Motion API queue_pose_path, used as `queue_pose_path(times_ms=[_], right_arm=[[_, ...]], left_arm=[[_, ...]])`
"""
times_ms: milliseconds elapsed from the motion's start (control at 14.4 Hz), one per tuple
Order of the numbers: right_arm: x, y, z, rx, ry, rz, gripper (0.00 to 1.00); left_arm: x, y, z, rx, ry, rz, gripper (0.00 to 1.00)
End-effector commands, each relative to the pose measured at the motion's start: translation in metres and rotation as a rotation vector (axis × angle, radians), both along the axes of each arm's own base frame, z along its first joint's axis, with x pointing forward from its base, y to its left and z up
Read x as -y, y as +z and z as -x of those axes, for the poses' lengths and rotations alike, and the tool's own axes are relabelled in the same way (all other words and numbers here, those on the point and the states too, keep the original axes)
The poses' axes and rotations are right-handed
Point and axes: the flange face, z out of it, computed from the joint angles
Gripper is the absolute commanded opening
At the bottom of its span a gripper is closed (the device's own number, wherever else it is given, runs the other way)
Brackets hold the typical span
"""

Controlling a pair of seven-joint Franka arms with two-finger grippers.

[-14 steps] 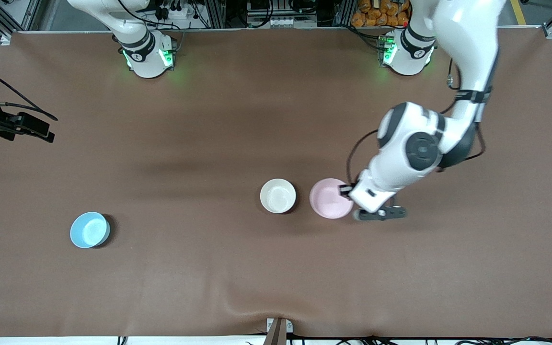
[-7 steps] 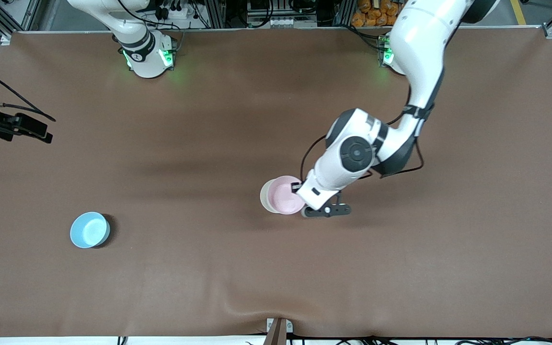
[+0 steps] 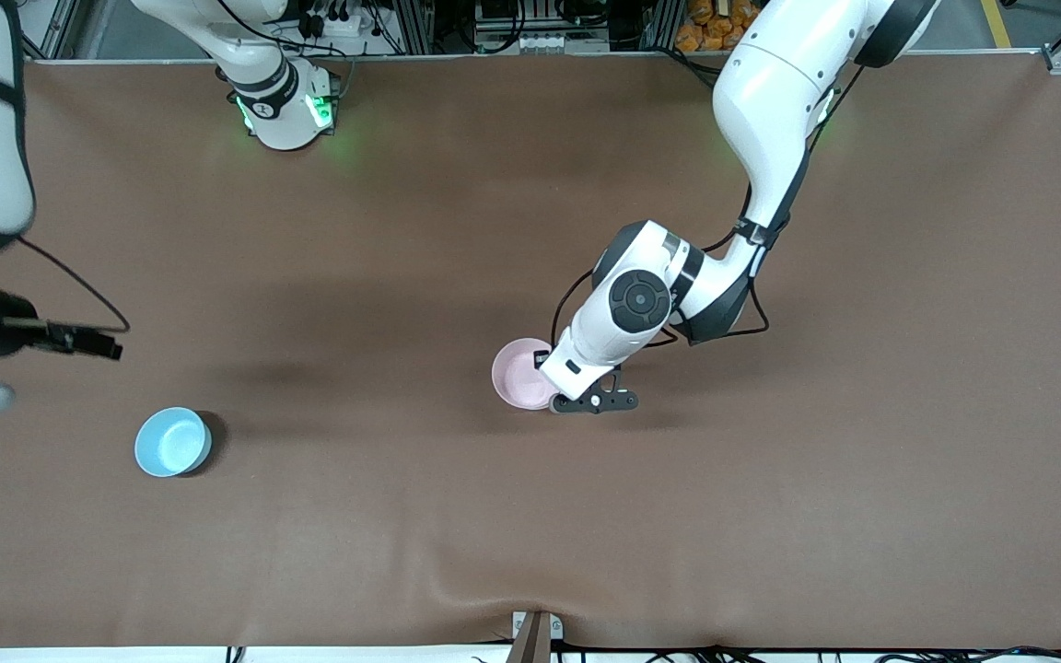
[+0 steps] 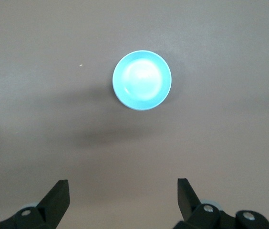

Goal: Stack pink and blue bowls on white bowl
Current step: 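Lower the pink bowl into the white bowl while the right gripper reaches the blue bowl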

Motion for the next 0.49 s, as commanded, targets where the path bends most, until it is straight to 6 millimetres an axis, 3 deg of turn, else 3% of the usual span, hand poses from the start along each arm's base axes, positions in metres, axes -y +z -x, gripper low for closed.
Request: queue_pose_path(times_ms=[0,278,417], right_arm=[[0.009,-0.049,-0.016,-0.027,0.041,0.002,1.00],[0.008,-0.130,-0.033,-0.050,0.049,0.003,1.00],[0.011,-0.151,-0.034,-0.055,0.044,0.003,1.00]], left_arm=[[-0.002,-0.006,0.004,-0.010,0.003,-0.011,0.00],[-0.004,-0.011,0.009,-0.023,-0.002,-0.024,0.00],[-0.004,-0.016,0.011,-0.023,-0.011,-0.036,0.00]])
